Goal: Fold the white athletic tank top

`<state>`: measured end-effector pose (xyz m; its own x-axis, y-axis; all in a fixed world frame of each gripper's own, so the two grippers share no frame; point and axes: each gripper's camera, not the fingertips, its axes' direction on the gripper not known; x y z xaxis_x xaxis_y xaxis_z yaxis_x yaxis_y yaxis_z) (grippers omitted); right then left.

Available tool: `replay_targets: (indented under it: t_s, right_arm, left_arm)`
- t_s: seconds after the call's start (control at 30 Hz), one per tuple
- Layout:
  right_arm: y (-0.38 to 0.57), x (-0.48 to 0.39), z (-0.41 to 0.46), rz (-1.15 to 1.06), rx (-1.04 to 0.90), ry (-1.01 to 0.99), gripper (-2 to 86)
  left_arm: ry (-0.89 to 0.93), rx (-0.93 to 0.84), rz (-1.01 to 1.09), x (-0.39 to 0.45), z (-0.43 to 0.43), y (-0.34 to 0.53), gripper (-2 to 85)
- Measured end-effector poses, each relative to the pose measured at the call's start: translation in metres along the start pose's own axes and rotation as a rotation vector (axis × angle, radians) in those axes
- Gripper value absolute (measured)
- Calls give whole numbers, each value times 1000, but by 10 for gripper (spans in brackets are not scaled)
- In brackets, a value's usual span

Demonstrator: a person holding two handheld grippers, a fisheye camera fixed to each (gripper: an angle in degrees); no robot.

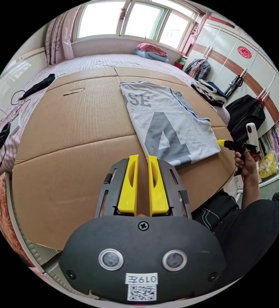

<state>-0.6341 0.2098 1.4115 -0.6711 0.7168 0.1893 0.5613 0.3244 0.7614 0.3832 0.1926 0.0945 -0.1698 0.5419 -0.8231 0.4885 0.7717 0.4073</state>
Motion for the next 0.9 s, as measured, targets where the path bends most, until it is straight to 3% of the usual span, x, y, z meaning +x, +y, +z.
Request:
replay_targets:
  t_s: [0.1,0.47,0.9]
  right_arm:
    - [14,-18,23,-10,-3,33,68]
    - [51,-122,141,-120,-64,445,37]
    - [91,-179,259,-153,-84,543,8]
  left_arm:
    - [-20,11,-54,-3,-2,8,9]
    - [35,16,-48,21,16,28,10]
    - [-4,-7,13,47,41,48,11]
